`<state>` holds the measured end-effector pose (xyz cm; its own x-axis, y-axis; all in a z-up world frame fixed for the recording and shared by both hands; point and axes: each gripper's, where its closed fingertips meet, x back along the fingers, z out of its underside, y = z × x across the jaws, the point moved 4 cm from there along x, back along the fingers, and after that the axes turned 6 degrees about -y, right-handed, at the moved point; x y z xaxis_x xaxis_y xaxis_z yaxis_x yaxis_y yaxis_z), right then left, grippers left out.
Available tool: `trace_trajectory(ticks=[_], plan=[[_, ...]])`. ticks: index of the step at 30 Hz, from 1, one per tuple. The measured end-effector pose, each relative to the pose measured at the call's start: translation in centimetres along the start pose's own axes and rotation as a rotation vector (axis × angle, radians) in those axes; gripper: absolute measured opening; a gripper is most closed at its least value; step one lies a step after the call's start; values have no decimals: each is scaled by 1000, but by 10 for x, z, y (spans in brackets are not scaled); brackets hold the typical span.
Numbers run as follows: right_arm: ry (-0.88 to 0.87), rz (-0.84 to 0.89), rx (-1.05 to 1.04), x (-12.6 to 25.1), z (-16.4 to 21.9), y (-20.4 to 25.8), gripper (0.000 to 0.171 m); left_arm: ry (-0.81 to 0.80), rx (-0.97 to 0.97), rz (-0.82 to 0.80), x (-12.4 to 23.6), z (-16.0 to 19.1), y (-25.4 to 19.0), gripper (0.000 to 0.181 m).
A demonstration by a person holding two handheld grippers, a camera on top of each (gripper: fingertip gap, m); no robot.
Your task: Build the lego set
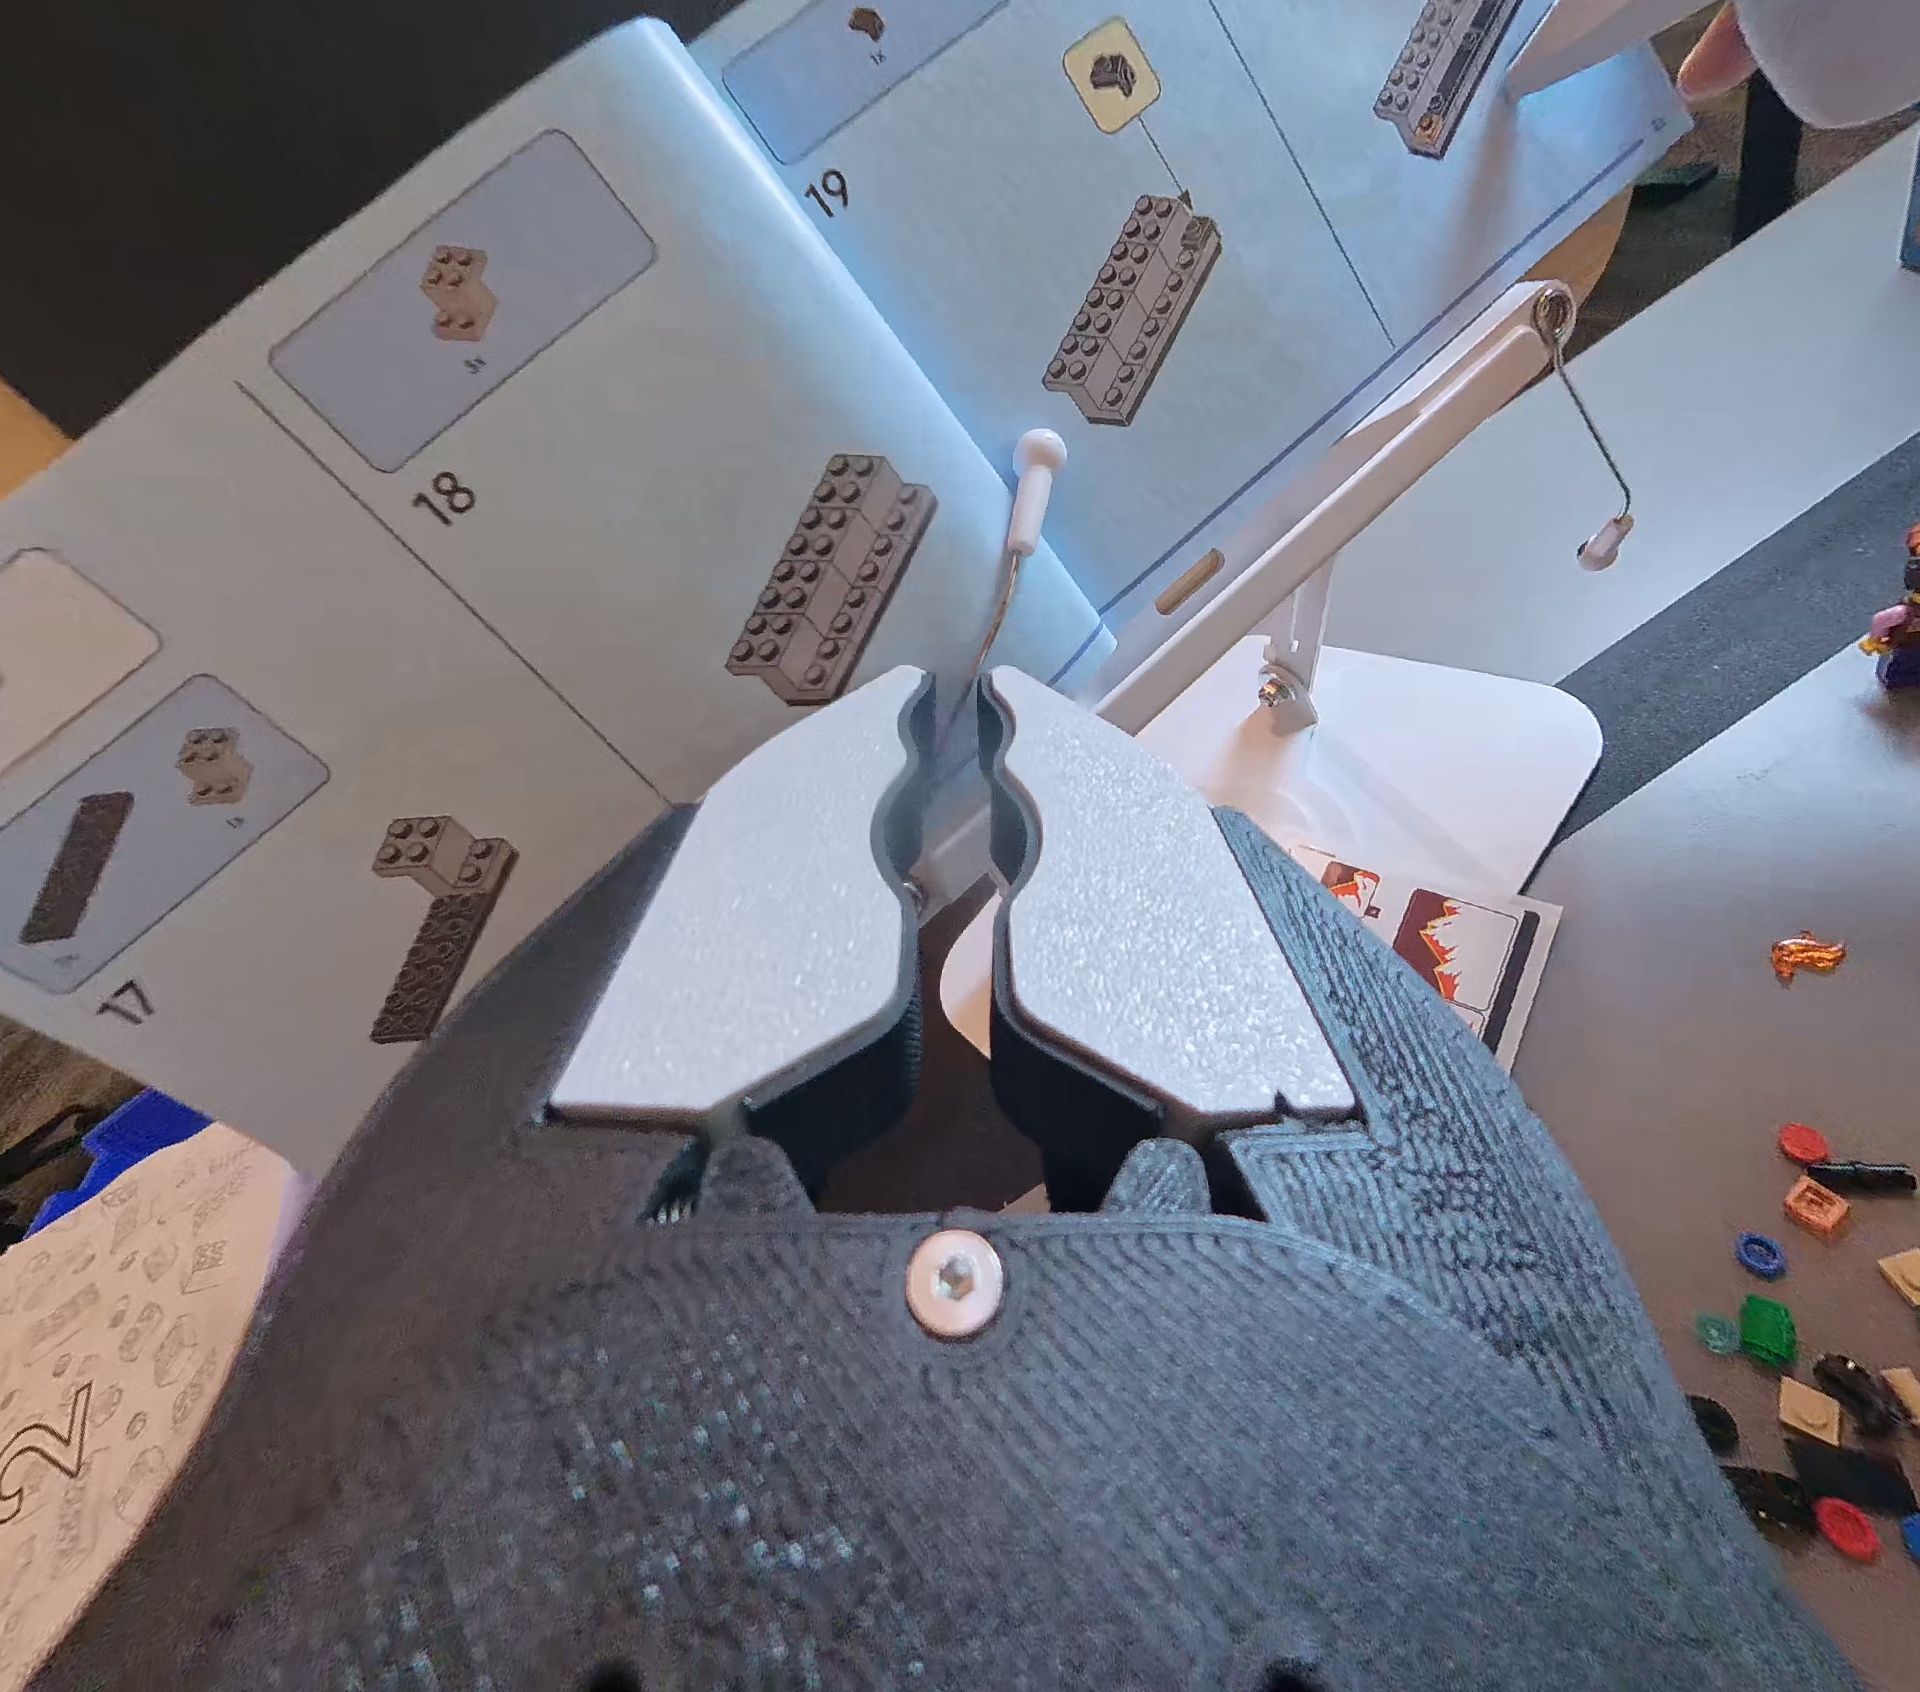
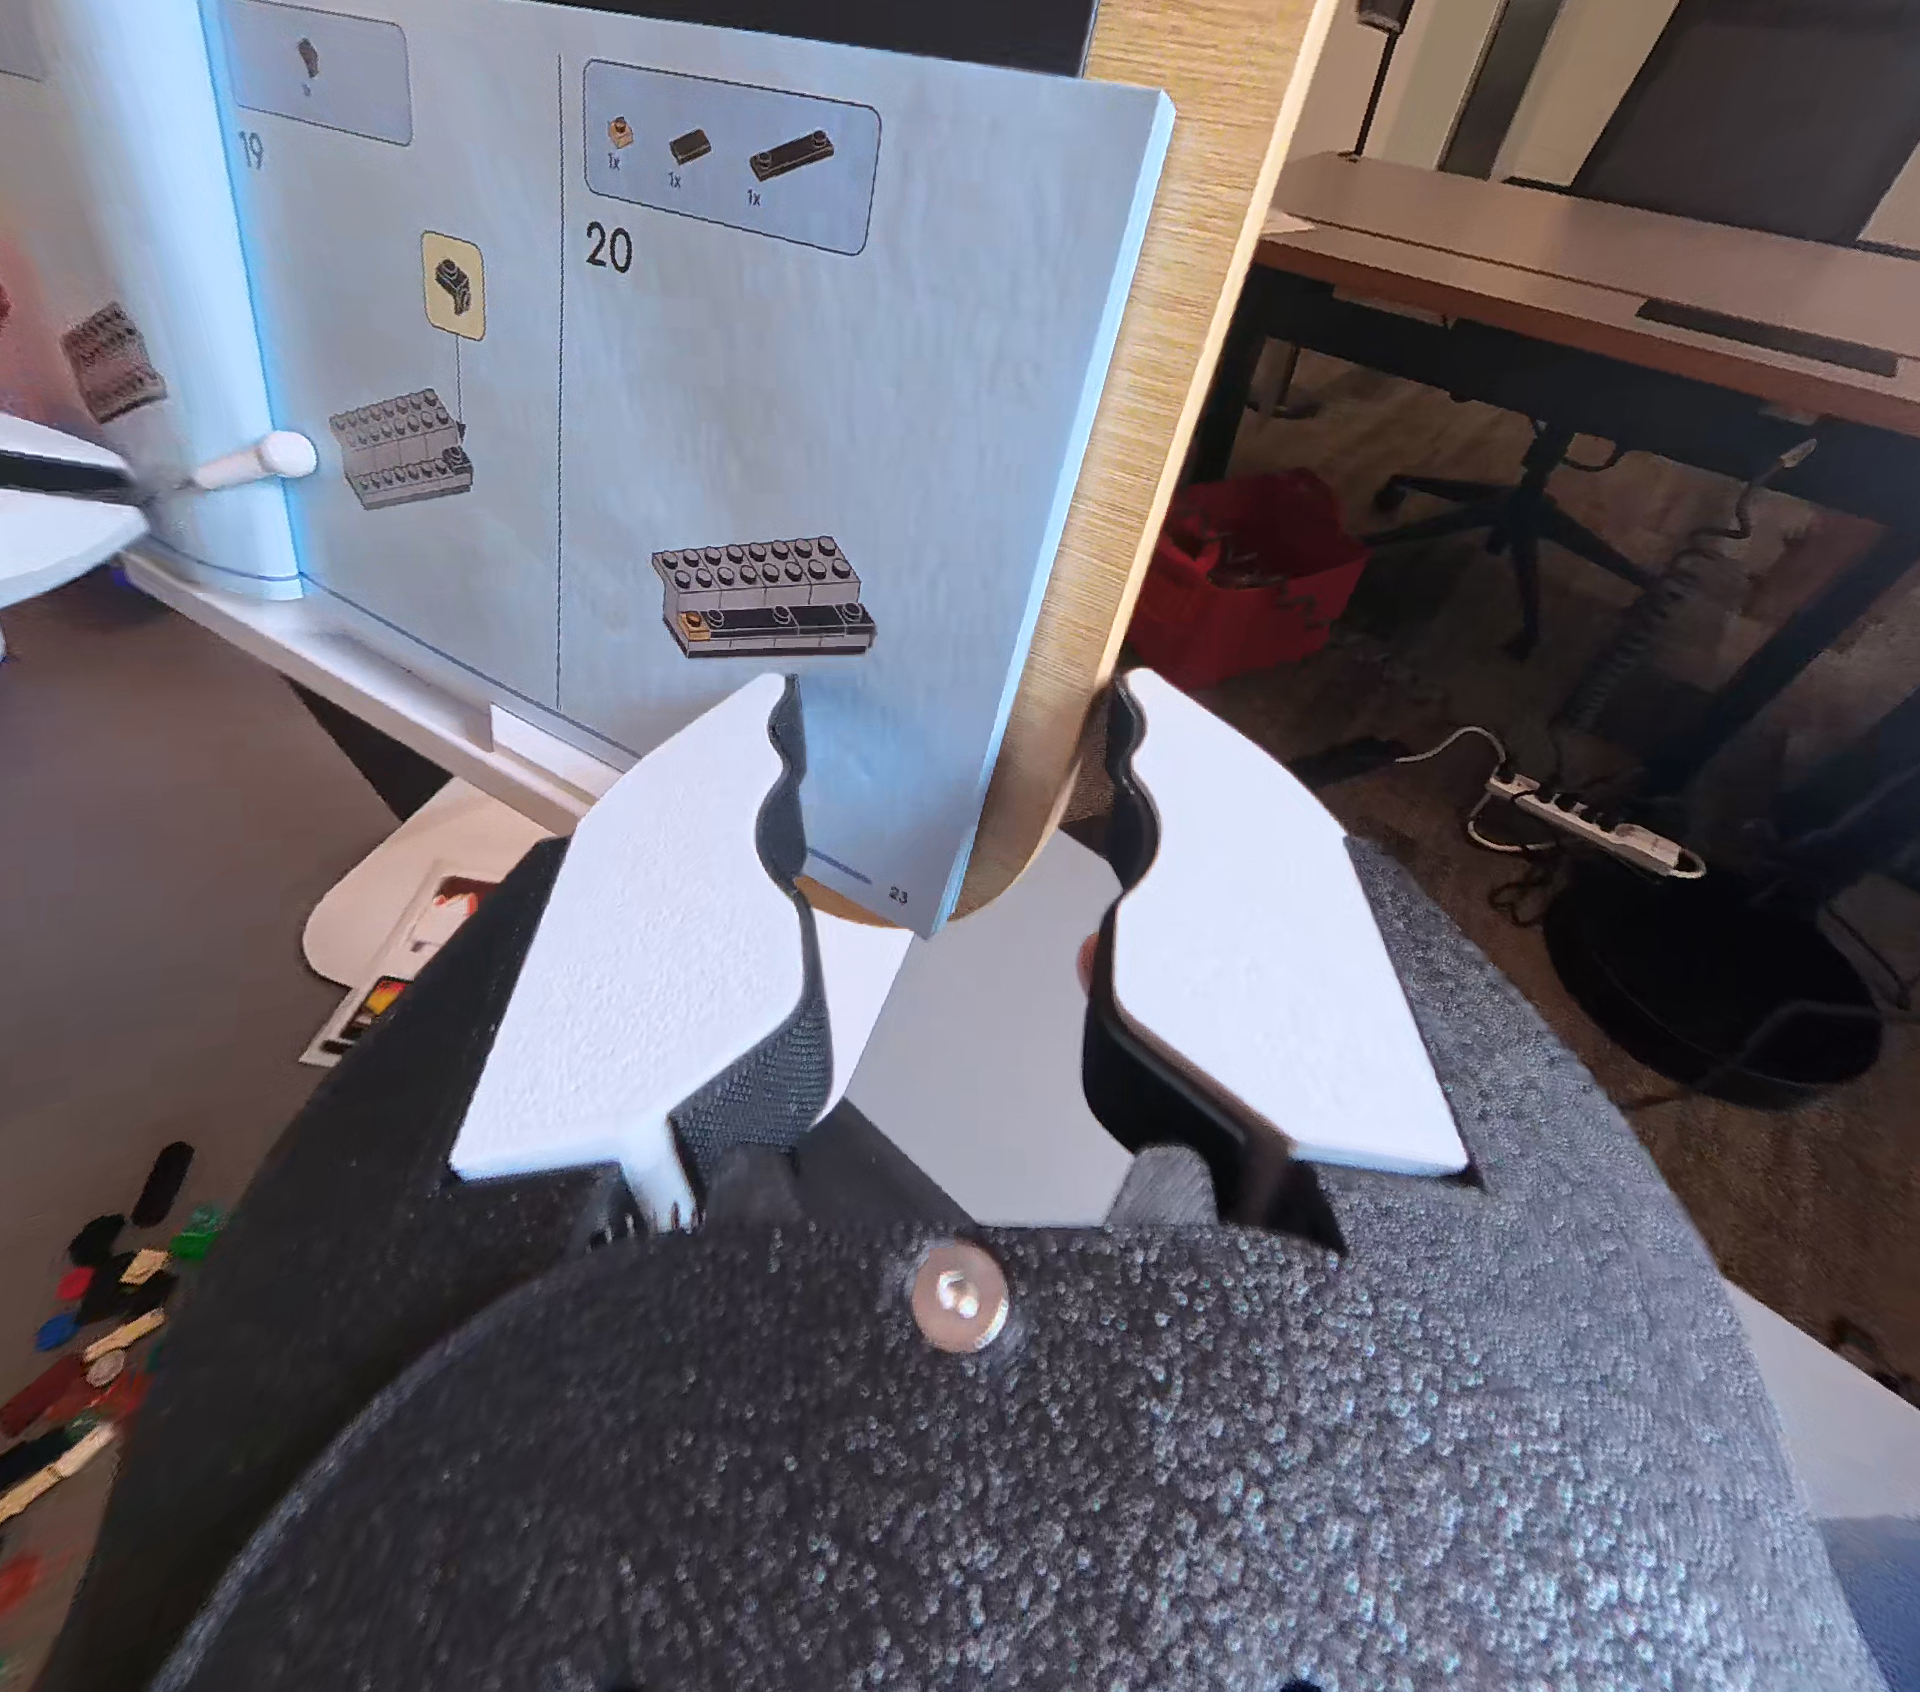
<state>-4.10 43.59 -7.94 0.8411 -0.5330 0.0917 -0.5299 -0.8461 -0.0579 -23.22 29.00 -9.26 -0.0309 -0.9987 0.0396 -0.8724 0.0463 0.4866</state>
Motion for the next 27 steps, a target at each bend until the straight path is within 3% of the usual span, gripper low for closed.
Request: trace_trajectory(ticks=[5,10,13,18,20,27], plan=[[-91,63,59,38,-13,13,67,-104,136,-39,29,-5,20,9],[-121,-11,94,113,-7,74,60,-200,283,-136,58,0,50,12],[-77,-58,85,167,8,119,49,-242,348,-197,70,2,66,10],[-61,-46,-50,238,36,177,11,-243,391,-260,74,7,88,6],[-101,-13,-112,252,46,189,0,-237,402,-290,71,10,98,3],[-237,54,-56,256,66,192,0,-249,482,-342,68,13,117,0]])
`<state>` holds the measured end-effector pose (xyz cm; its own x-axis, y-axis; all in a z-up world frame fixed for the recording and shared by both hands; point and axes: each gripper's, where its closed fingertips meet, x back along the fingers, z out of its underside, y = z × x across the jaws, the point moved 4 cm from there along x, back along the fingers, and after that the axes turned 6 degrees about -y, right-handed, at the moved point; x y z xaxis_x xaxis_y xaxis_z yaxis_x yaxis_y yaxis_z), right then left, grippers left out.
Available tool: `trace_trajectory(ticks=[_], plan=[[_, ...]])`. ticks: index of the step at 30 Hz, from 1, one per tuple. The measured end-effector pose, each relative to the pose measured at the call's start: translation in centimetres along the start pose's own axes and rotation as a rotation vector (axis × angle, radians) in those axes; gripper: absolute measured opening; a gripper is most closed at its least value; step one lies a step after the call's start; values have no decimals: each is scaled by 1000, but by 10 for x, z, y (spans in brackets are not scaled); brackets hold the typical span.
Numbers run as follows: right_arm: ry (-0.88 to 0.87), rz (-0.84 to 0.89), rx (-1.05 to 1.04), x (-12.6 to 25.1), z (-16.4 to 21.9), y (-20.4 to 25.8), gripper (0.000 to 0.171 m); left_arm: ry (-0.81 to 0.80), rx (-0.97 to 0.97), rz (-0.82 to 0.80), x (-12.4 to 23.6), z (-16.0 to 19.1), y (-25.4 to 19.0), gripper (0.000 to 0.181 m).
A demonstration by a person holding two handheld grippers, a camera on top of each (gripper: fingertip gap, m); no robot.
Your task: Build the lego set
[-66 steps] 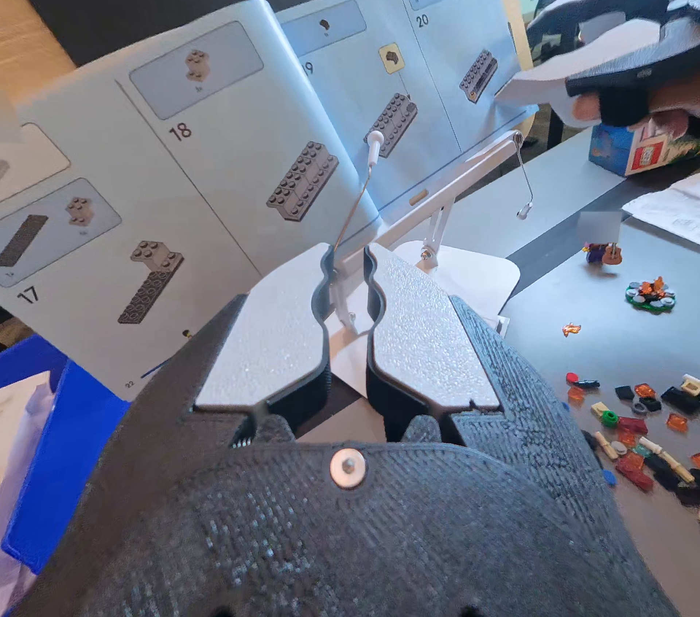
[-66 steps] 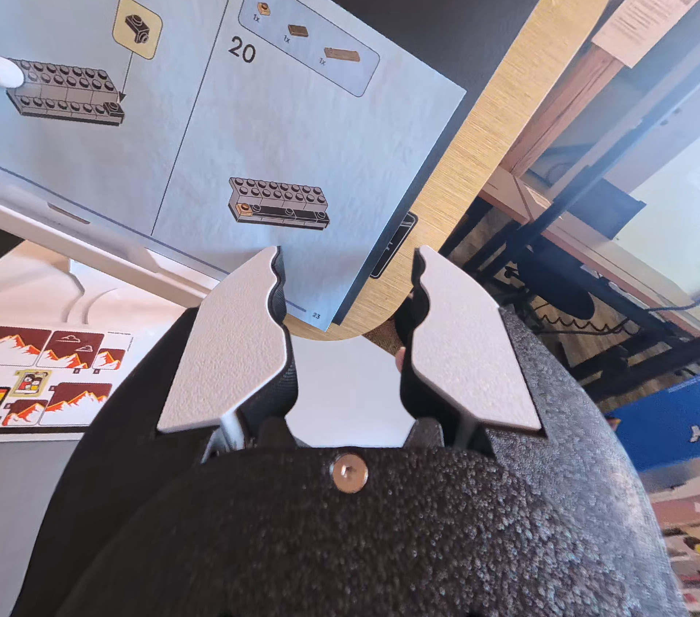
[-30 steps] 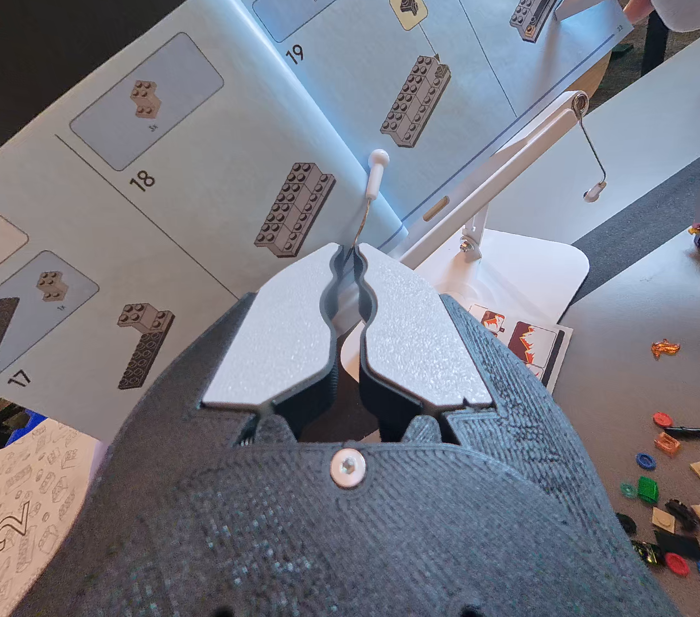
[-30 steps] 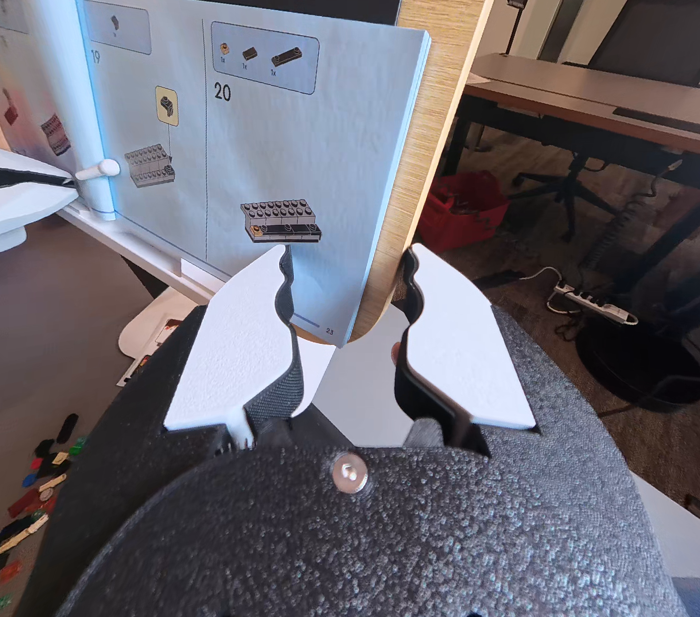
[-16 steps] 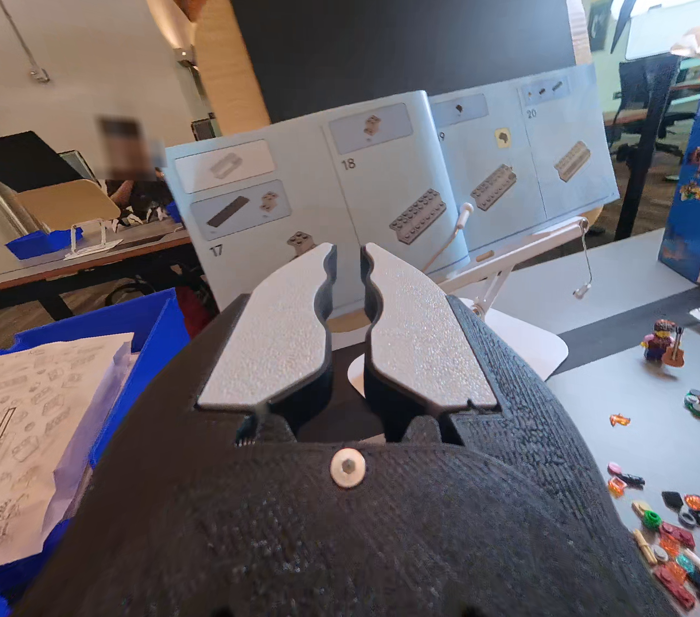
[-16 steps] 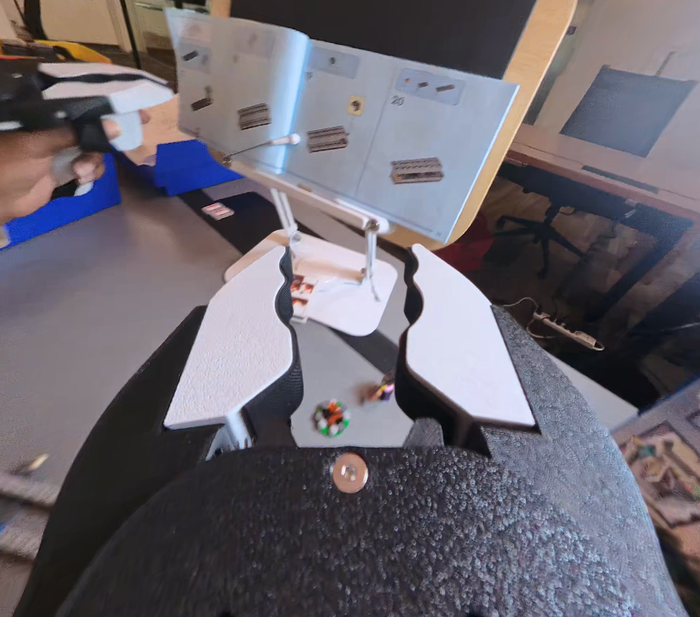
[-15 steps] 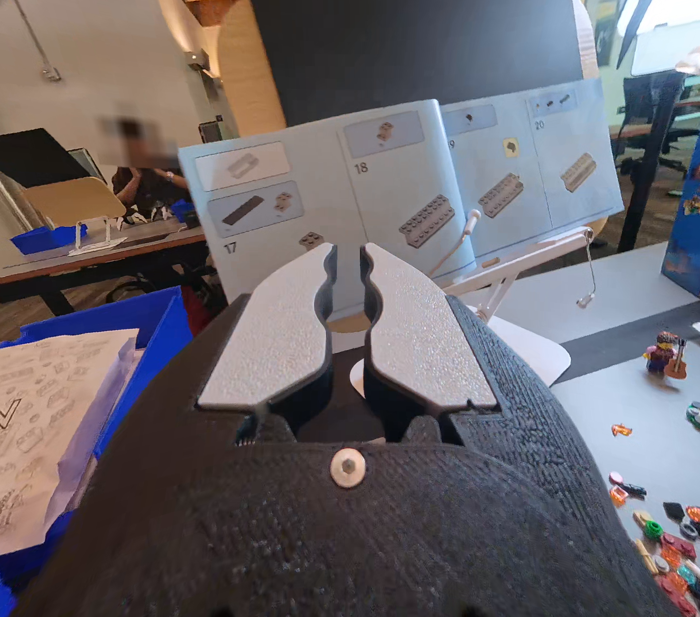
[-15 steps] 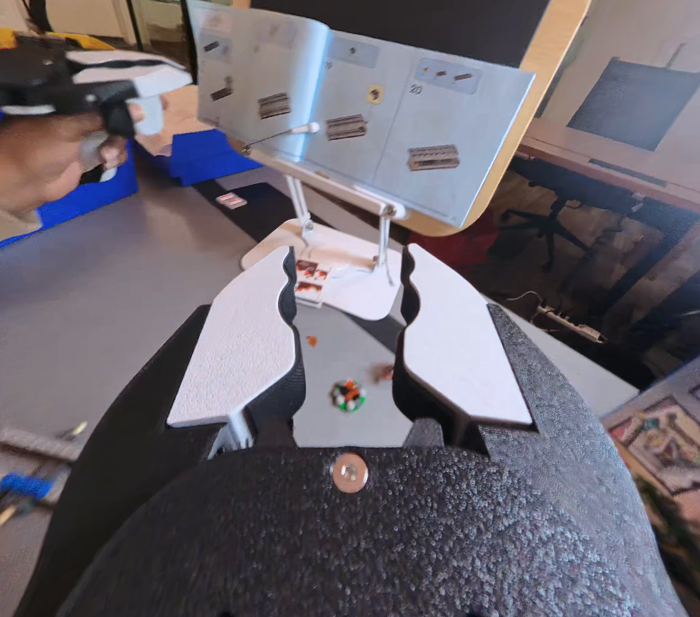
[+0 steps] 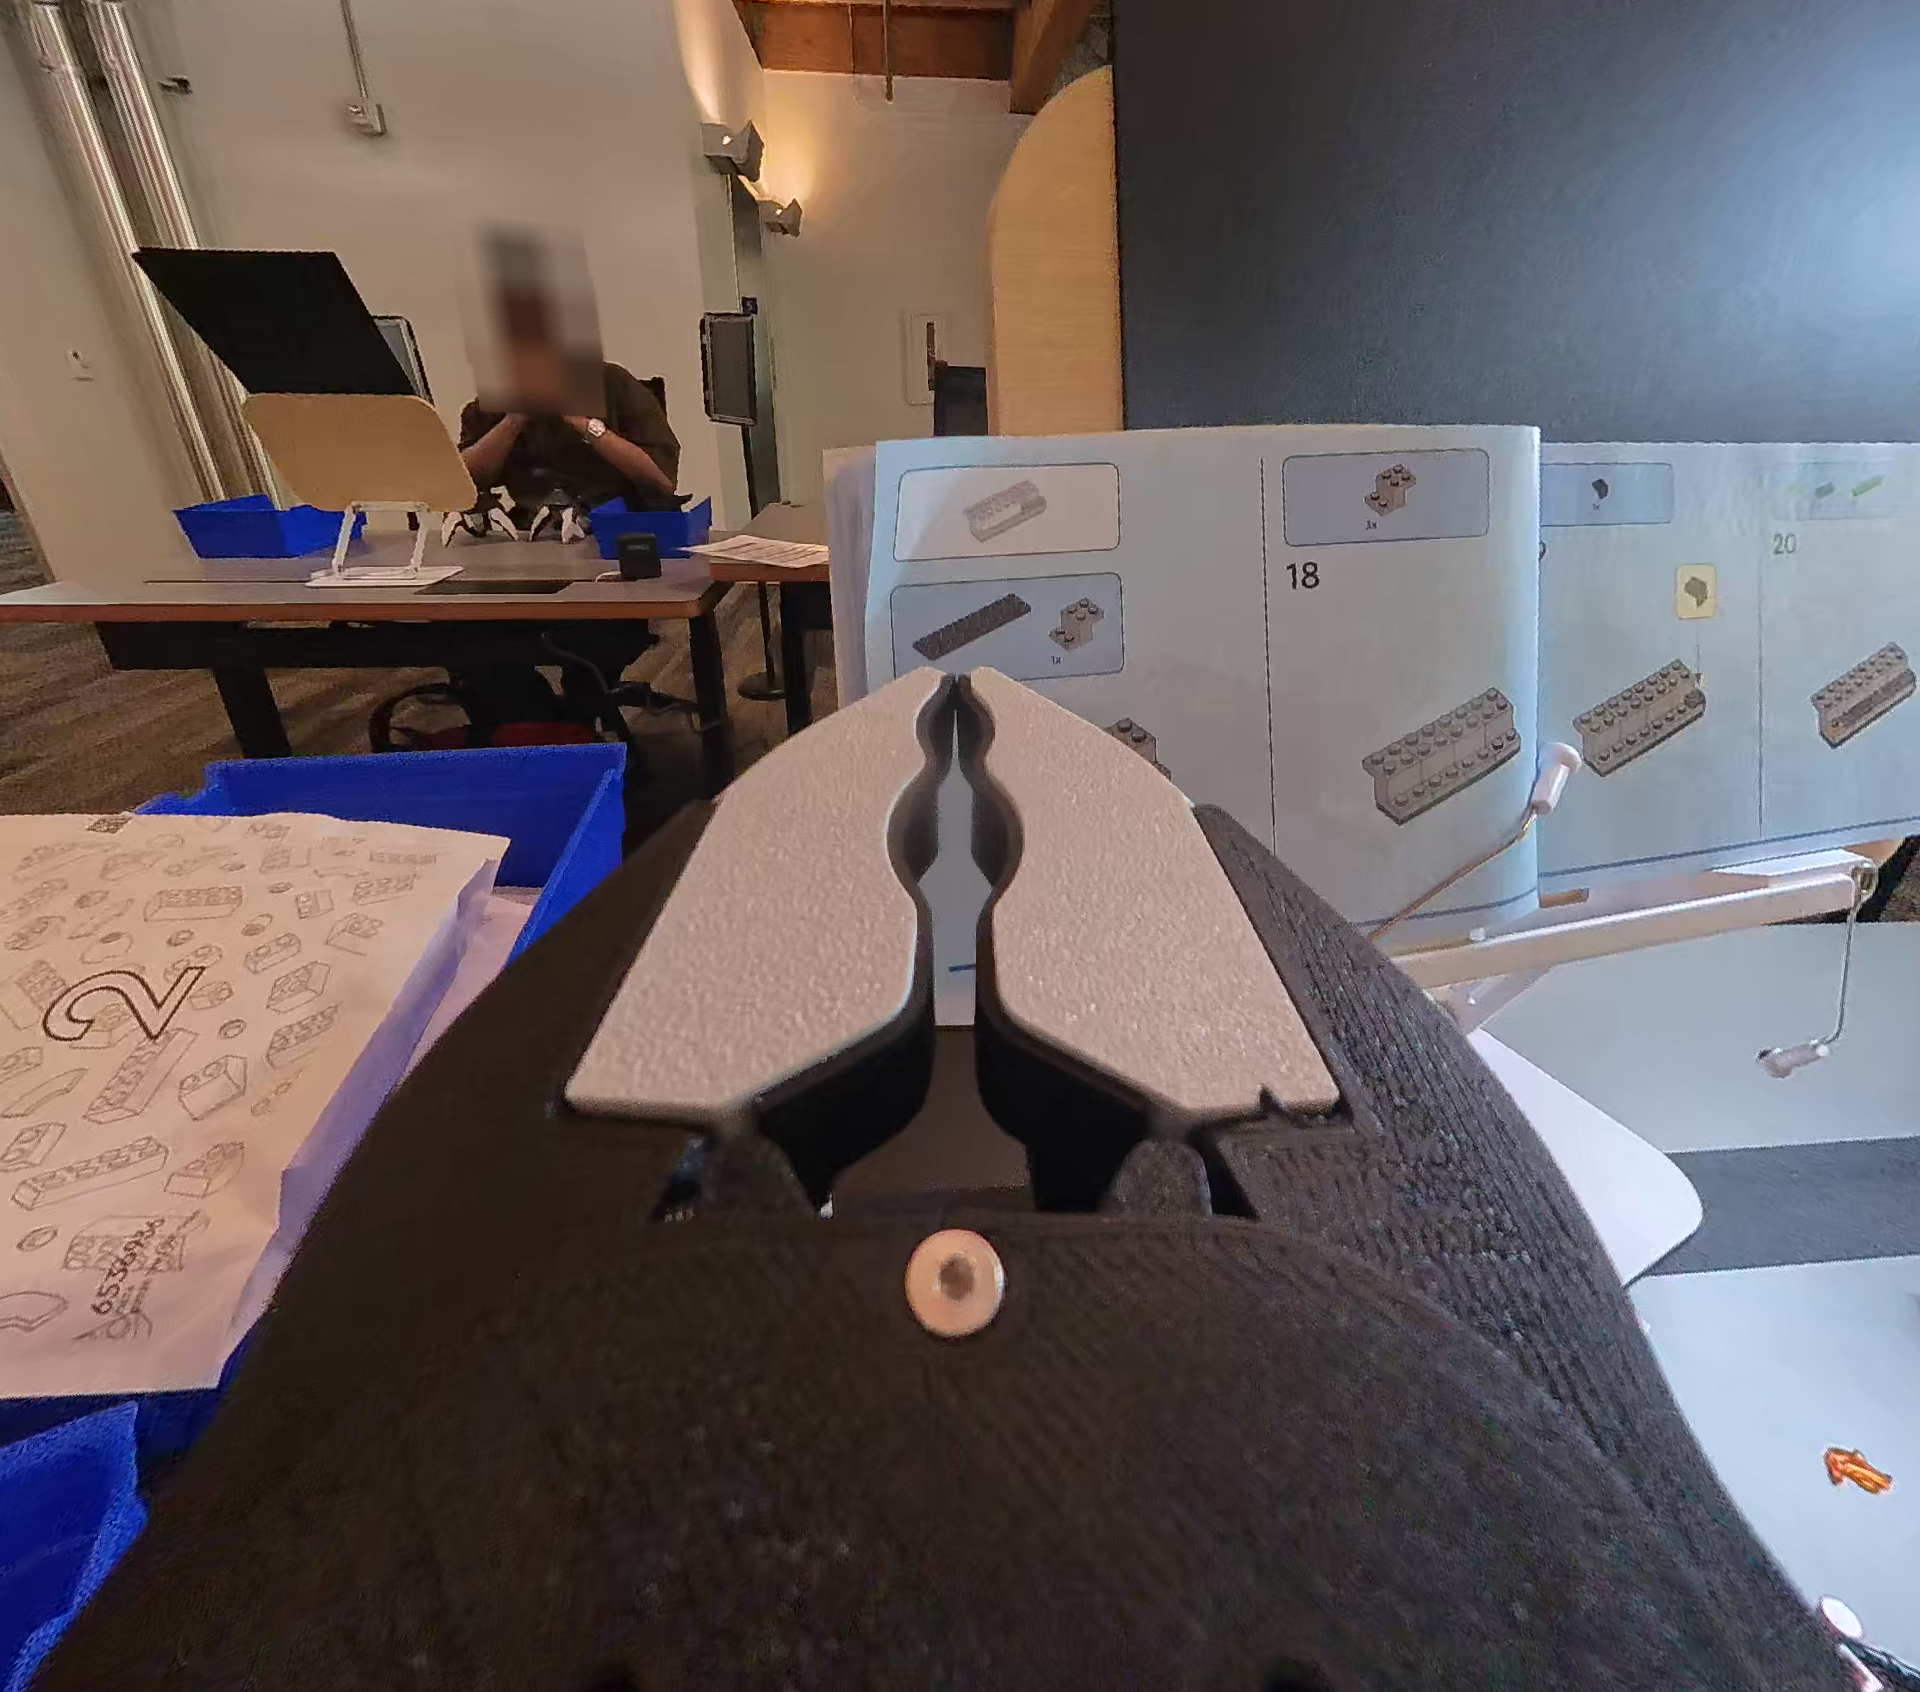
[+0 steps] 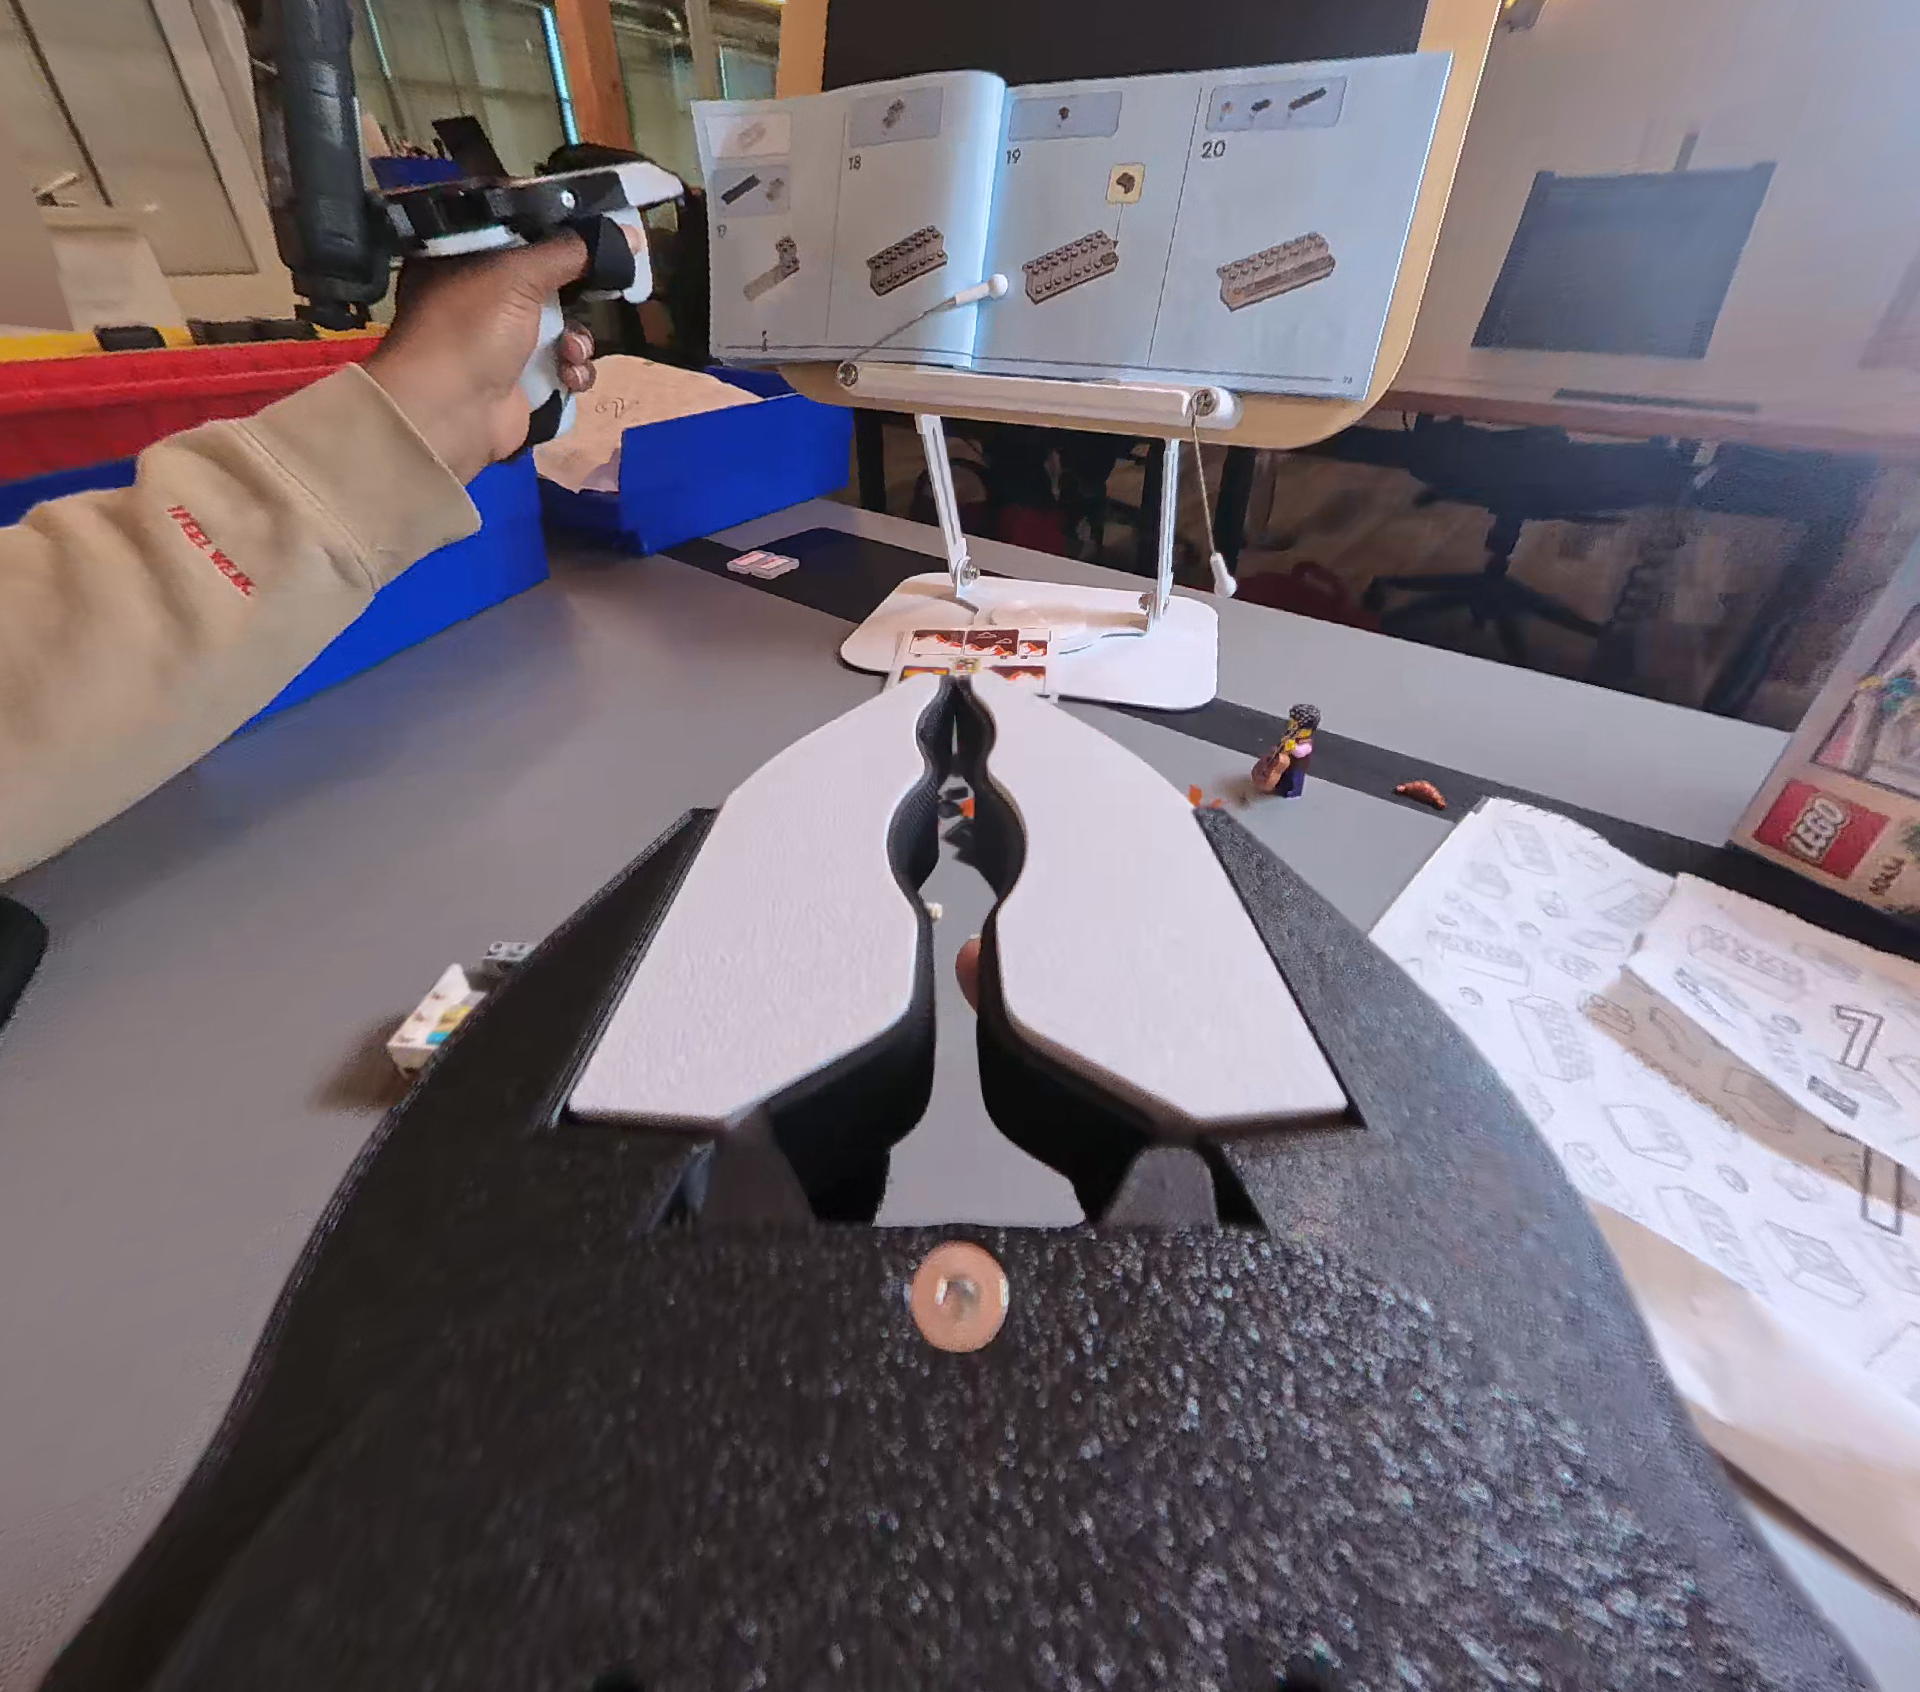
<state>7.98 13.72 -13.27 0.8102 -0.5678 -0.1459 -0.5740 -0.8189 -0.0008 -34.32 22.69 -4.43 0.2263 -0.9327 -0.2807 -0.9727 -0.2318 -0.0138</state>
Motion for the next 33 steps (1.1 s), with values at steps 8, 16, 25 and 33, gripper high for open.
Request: trace_trajectory(ticks=[8,16,25,33], plan=[[2,-21,52,3,19,0,0,2,-43,28,4,11,-6,0],[-7,-37,62,3,19,2,0,11,-54,45,4,16,-12,0],[26,-54,83,3,22,8,0,7,-63,107,11,10,-34,0],[32,-34,77,5,22,9,0,-103,-5,311,51,-77,-75,5]])
